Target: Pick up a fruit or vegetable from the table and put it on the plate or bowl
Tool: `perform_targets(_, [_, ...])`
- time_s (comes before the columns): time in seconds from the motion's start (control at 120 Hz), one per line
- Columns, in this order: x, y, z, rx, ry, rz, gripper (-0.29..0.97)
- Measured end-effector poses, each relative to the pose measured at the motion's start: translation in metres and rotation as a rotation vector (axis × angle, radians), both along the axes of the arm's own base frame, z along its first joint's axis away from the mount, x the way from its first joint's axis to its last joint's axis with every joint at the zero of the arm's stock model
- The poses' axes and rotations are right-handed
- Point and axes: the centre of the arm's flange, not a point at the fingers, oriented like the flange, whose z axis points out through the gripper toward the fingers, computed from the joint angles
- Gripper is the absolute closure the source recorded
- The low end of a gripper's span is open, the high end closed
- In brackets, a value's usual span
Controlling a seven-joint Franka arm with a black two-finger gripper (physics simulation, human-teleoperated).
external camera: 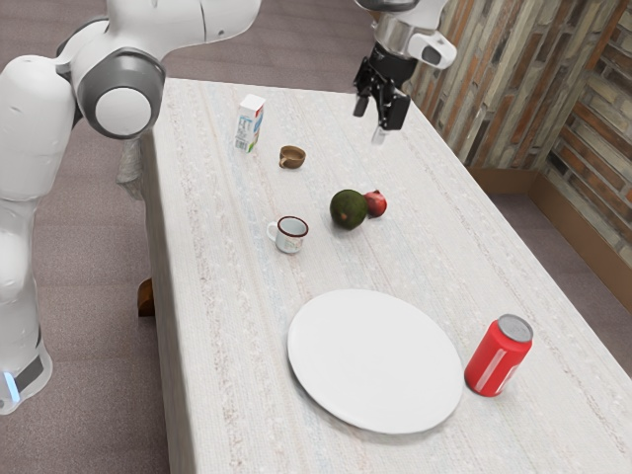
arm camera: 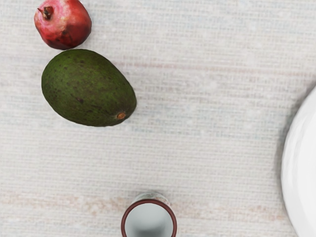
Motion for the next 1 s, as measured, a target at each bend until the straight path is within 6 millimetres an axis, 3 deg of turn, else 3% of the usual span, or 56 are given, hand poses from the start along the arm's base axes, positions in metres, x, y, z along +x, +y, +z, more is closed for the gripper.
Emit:
perform_targets(0.317, [0.002, 0.007, 0.005, -0.002, -0.037, -0.023, 0.0])
perform_targets(0.35, [-0.005, 0.009, 0.022, 0.0, -0.068, -0.02, 0.0])
perform_targets(0.417, [-0.039, 0.006, 0.088, 0.011, -0.196, -0.022, 0.0])
perform_targets(0.492, [-0.052, -0.009, 0.107, 0.002, -0.227, -0.037, 0.0])
perform_targets(0.592, [-0.033, -0.032, 0.084, -0.014, -0.188, -0.069, 0.0])
perform_targets(0.833, [0.007, -0.033, 0.015, -0.012, -0.072, 0.058, 0.0])
perform_targets(0.875, [0.012, -0.025, 0.005, -0.015, -0.058, 0.115, 0.0])
perform_targets(1.0, [0.014, 0.032, -0.02, -0.045, -0.013, 0.343, 0.0])
